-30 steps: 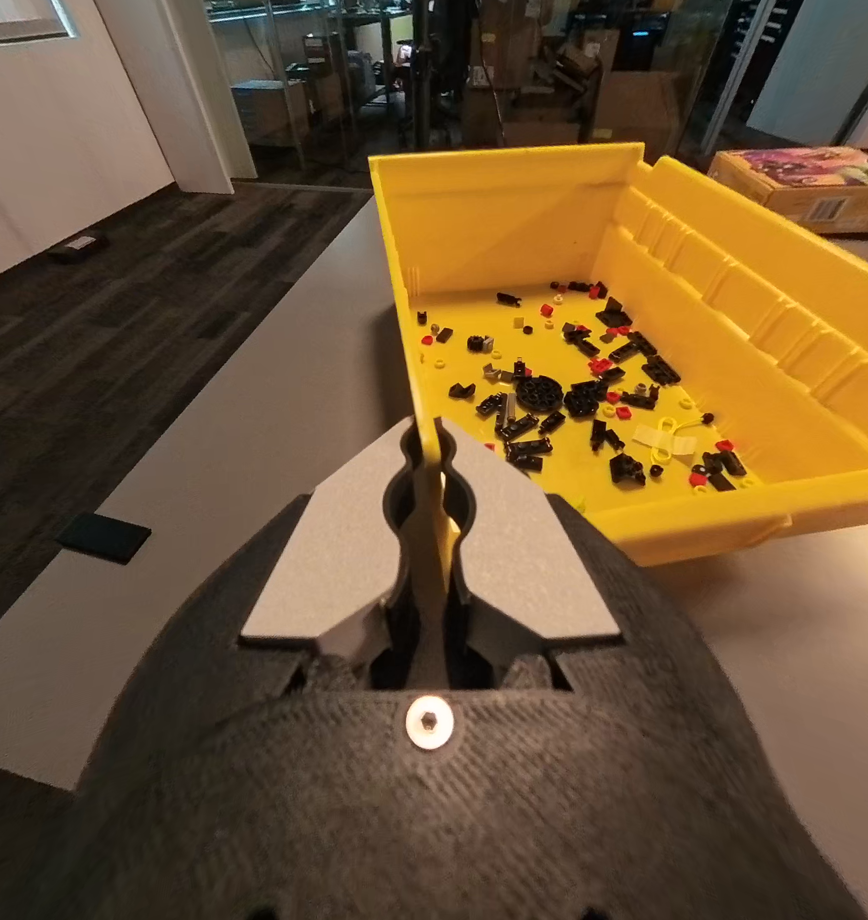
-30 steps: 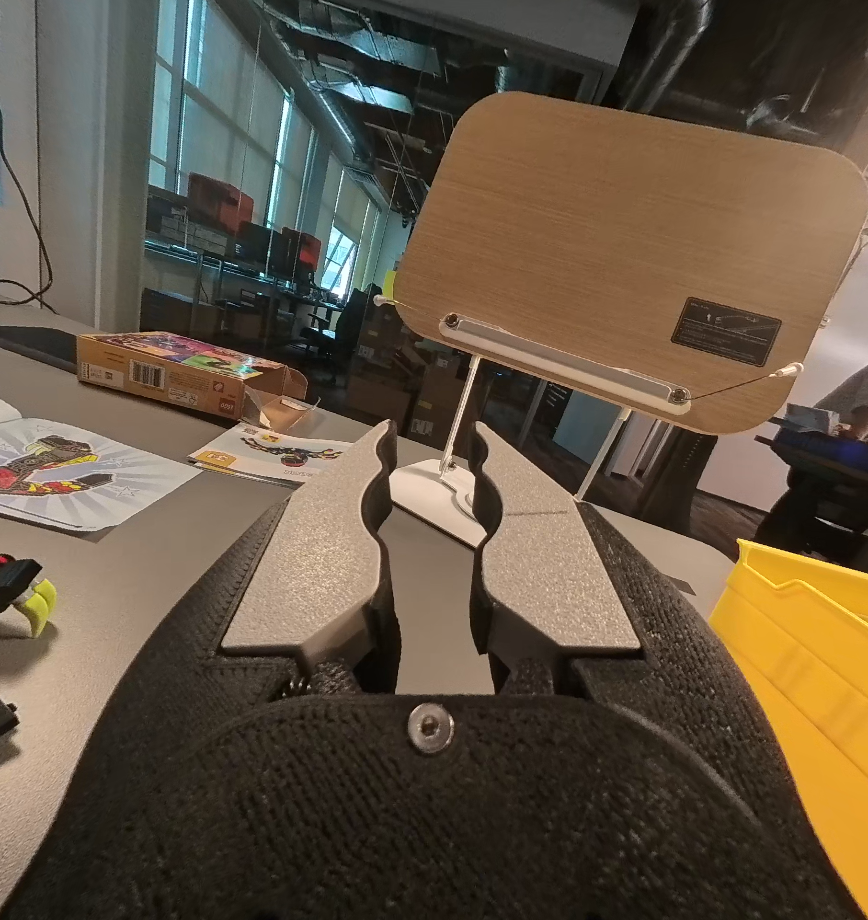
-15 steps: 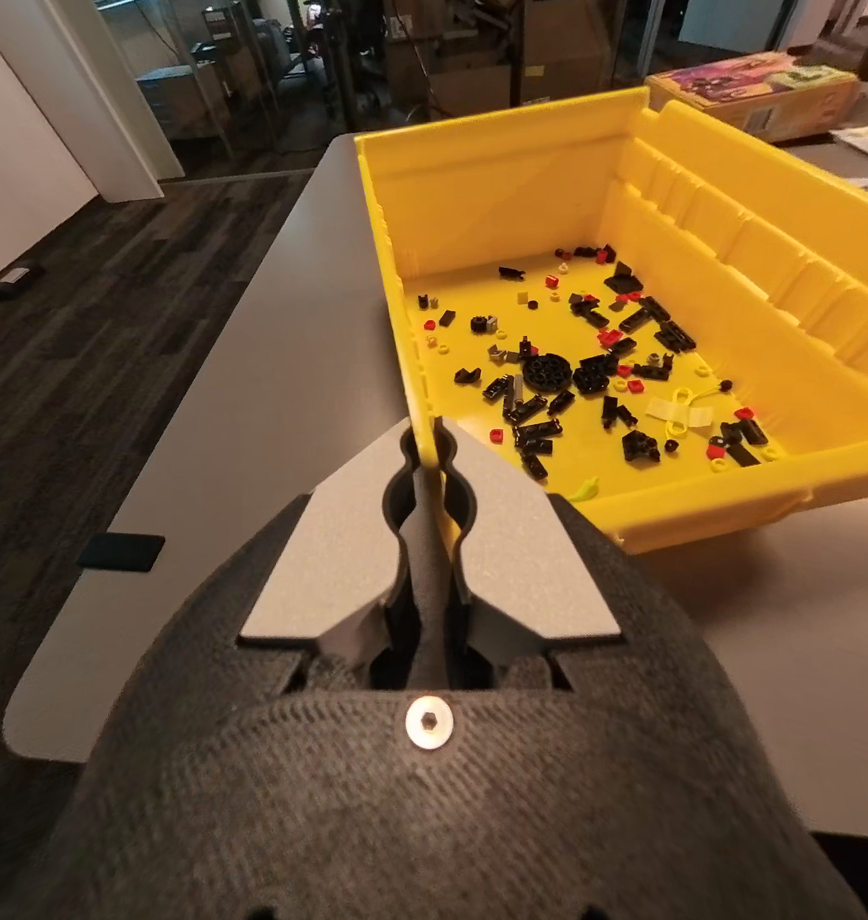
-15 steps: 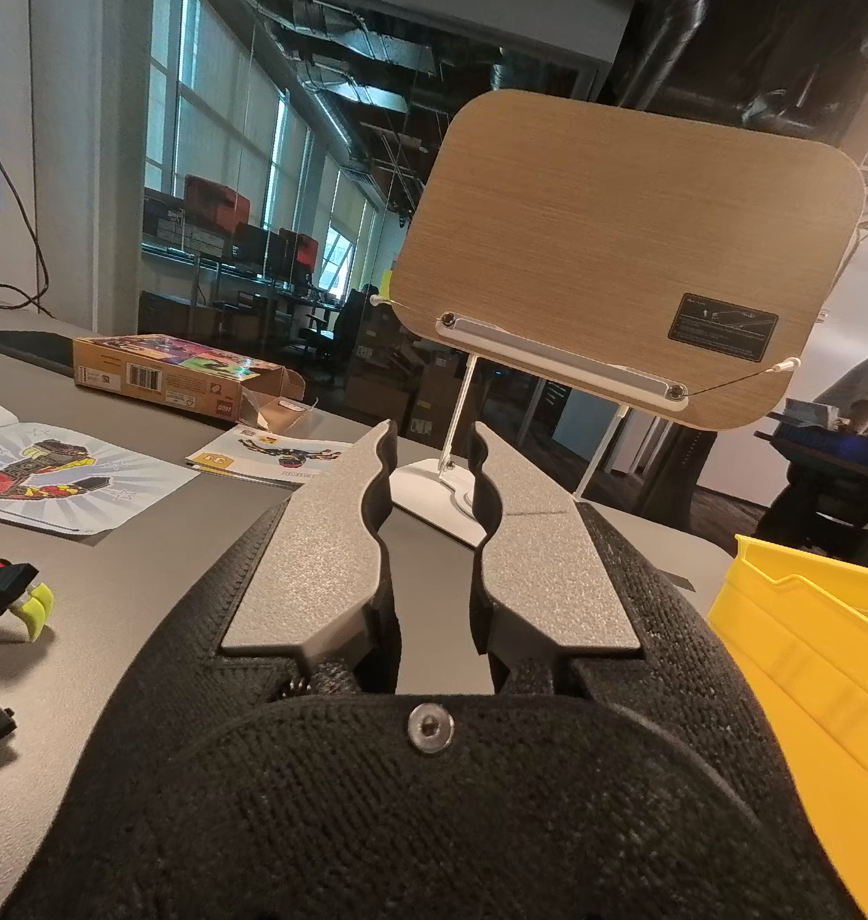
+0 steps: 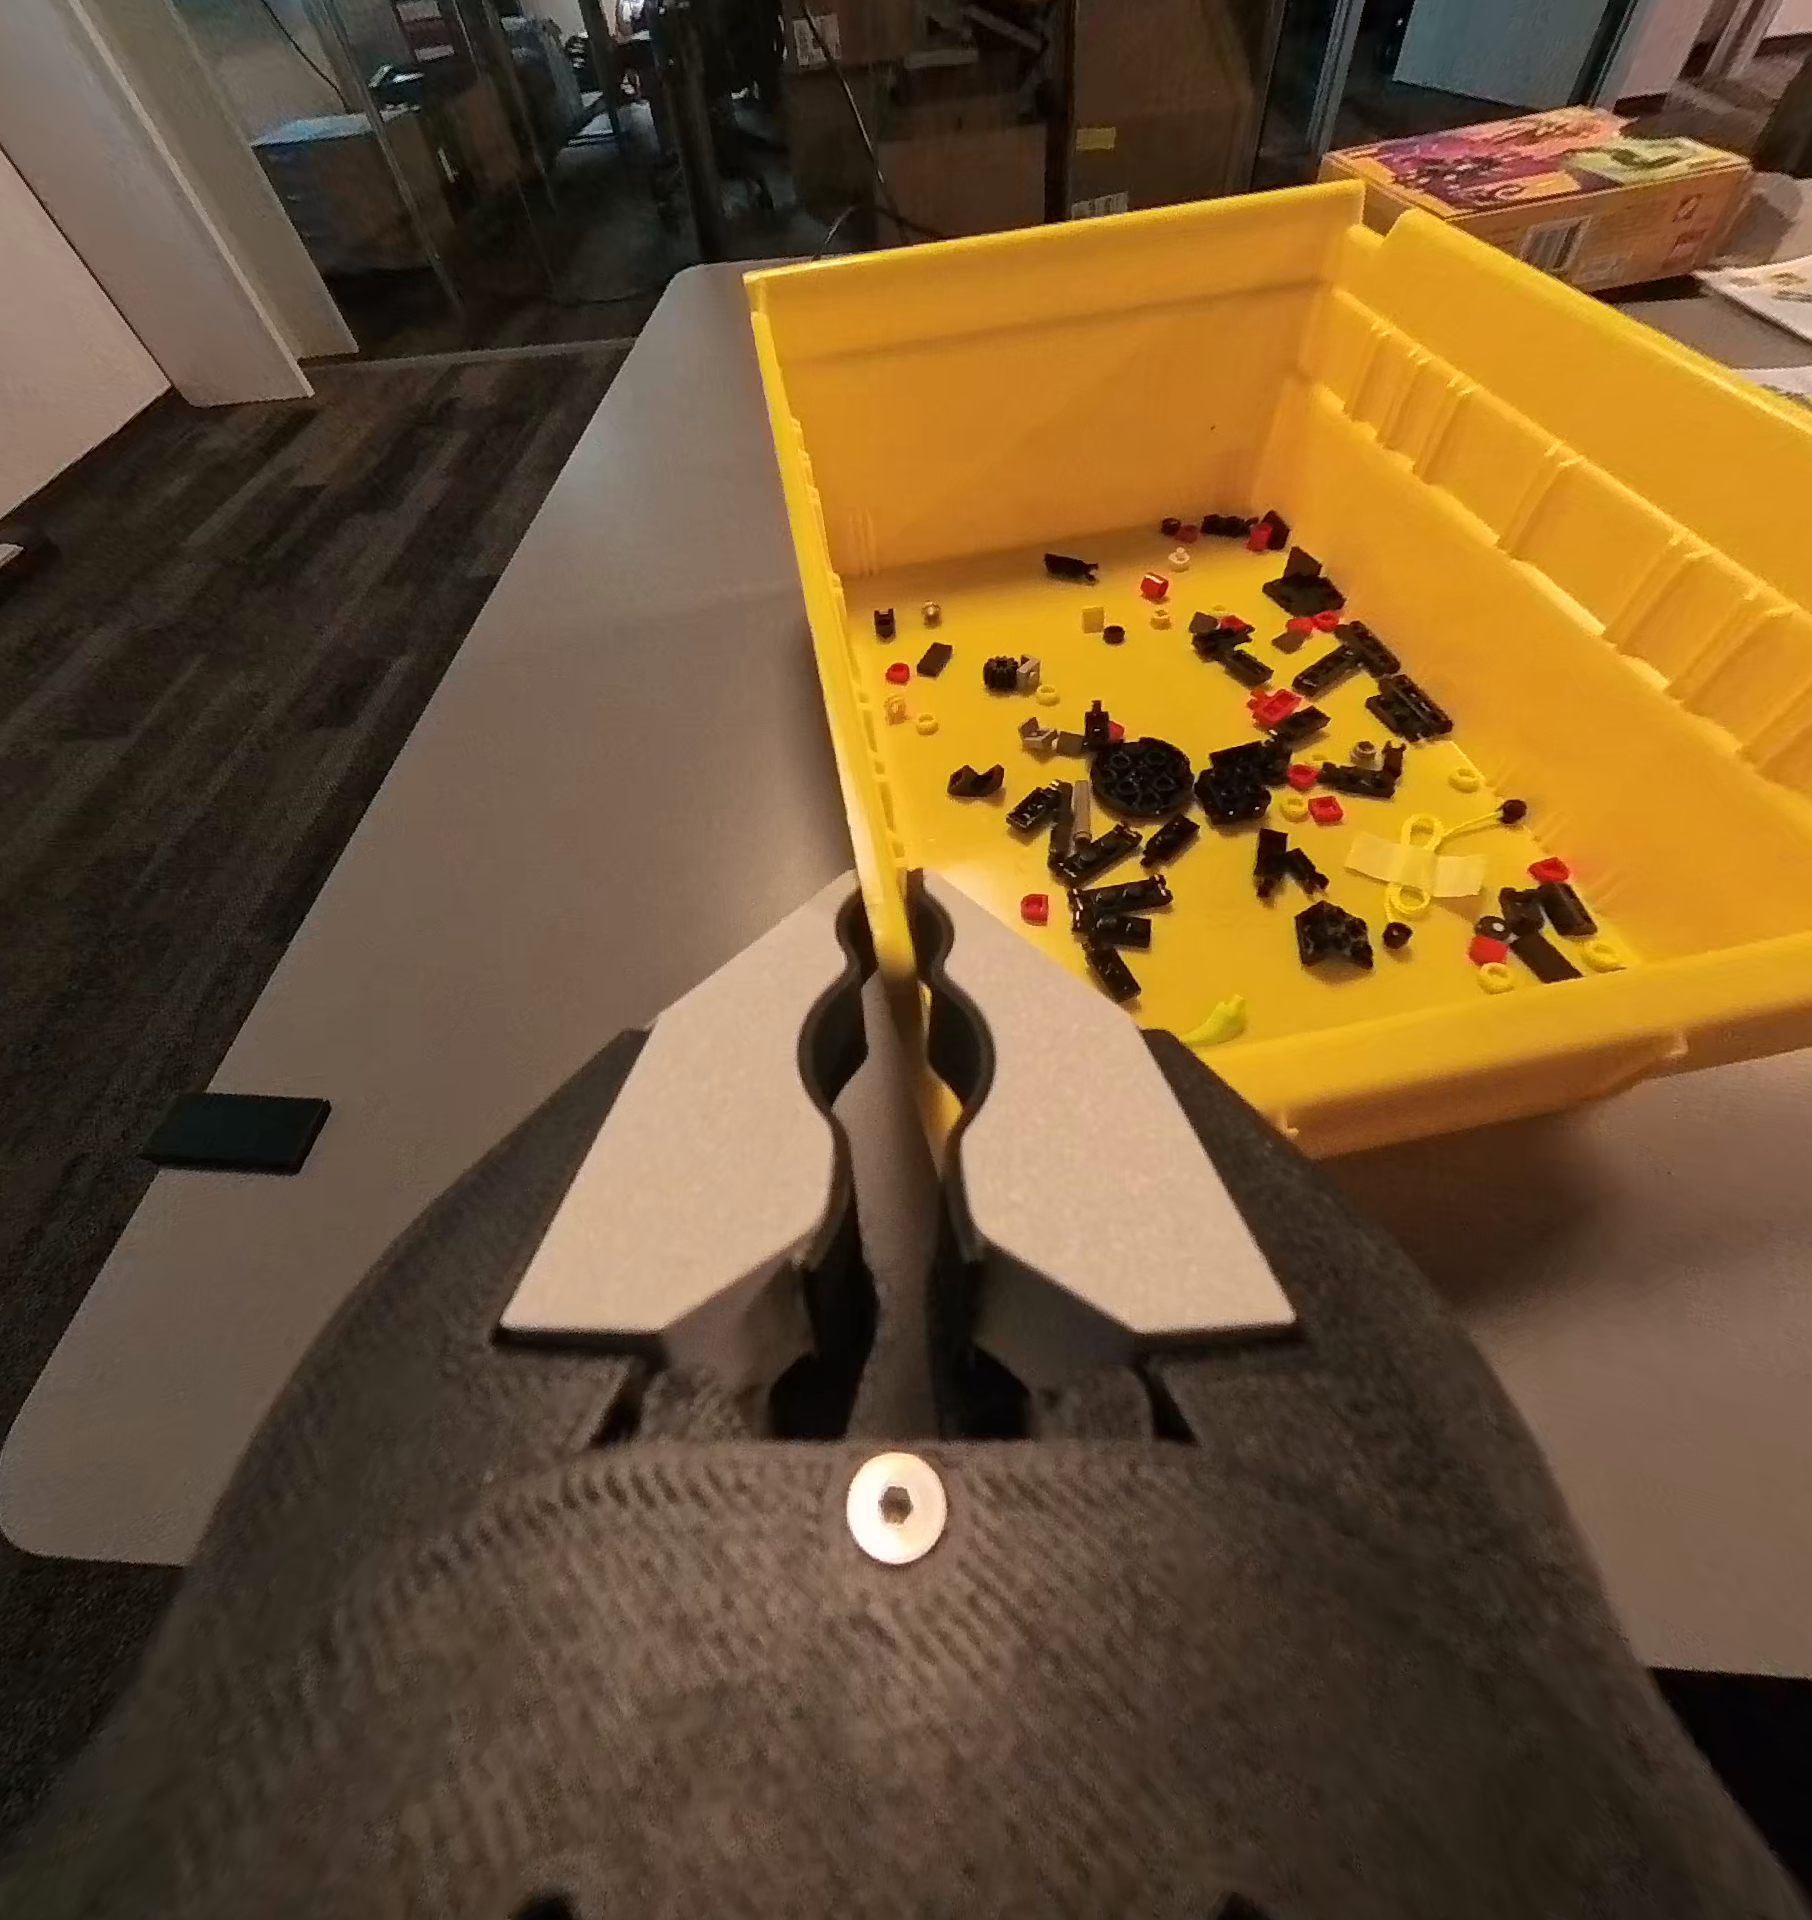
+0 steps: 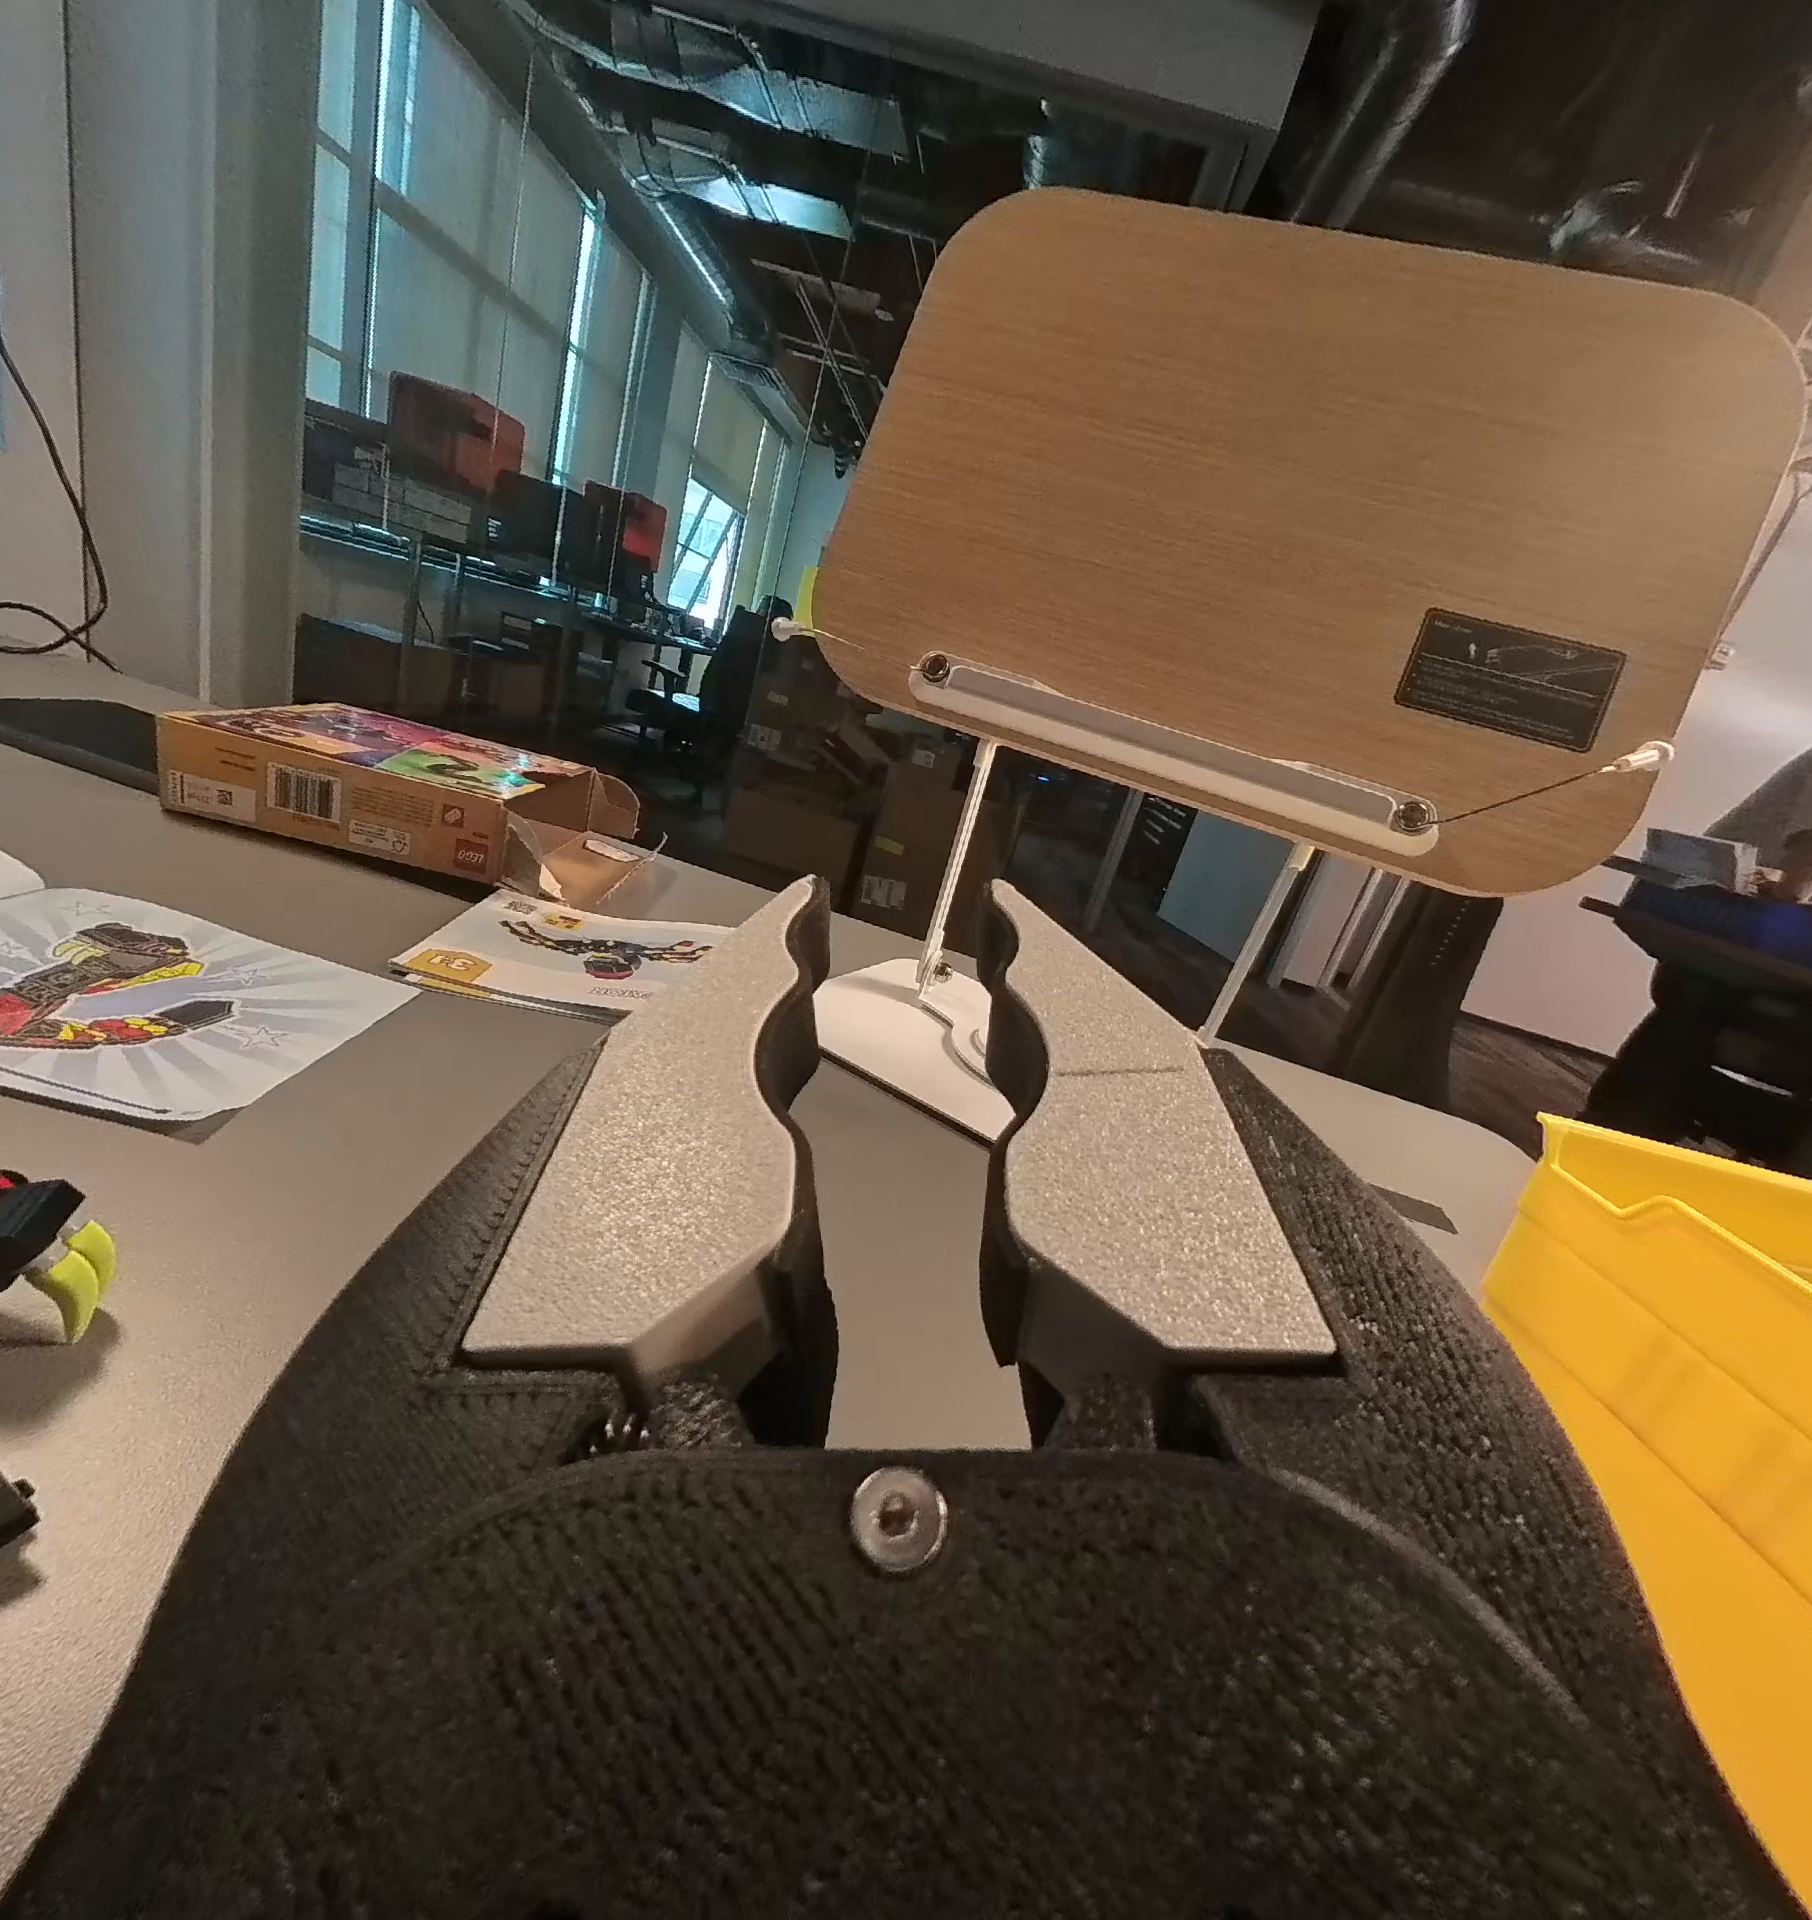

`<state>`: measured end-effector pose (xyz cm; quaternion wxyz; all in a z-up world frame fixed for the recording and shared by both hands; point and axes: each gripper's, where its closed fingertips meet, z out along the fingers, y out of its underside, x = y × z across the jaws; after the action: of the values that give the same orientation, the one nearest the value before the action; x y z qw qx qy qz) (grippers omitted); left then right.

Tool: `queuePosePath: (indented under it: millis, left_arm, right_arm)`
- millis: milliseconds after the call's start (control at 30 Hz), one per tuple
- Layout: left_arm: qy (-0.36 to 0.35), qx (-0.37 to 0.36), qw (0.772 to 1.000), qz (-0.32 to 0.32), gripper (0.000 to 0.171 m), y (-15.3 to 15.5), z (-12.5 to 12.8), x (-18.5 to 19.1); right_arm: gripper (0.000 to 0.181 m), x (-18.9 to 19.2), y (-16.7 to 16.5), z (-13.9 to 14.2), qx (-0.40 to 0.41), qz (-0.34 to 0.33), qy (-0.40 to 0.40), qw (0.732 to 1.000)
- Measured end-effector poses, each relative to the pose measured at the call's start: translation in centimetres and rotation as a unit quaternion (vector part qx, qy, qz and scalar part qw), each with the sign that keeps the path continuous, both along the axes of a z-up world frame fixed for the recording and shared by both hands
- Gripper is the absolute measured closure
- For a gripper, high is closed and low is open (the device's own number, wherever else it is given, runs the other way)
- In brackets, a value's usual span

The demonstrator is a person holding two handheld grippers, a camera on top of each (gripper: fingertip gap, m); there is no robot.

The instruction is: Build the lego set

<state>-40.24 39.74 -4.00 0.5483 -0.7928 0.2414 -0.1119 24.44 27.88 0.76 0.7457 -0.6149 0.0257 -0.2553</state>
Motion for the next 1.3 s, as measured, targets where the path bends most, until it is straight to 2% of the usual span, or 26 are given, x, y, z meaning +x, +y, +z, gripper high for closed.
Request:
queuePosePath:
  millis: [767, 933, 967, 1067, 1167, 1233, 1300]
  left_arm:
    - [-0.017, -0.005, 1.0, 0.005, 0.168, 0.1, 0.0, 0.1]
    - [-0.016, 0.001, 1.0, 0.024, 0.169, 0.2, 0.1, 0.1]
    - [-0.017, 0.006, 0.999, 0.034, 0.166, 0.2, 0.1, 0.1]
    - [-0.039, 0.028, 0.996, 0.075, 0.126, 0.0, 0.8, -0.6]
    - [-0.102, 0.074, 0.986, 0.11, 0.112, -0.5, 3.3, -1.4]
    - [-0.142, 0.112, 0.977, 0.115, 0.101, -1.1, 5.6, -1.1]
    - [-0.155, 0.148, 0.971, 0.109, 0.099, -1.7, 7.6, -0.1]
  right_arm:
    - [0.155, 0.0, 0.0, 0.0, -0.001, 0.0, -0.002, 1.0]
    - [0.155, 0.0, -0.1, 0.1, 0.005, 0.003, 0.003, 1.0]
    - [0.155, 0.0, -0.1, 0.1, 0.005, 0.005, 0.004, 1.0]
    - [0.155, -0.3, -0.1, 0.2, 0.006, 0.011, 0.0, 1.0]
    - [0.156, -0.9, 0.0, 0.3, 0.009, 0.029, -0.001, 1.0]
    - [0.156, -1.4, 0.1, 0.3, 0.011, 0.047, 0.0, 0.999]
    - [0.156, -2.0, 0.4, 0.3, 0.012, 0.07, 0.0, 0.997]
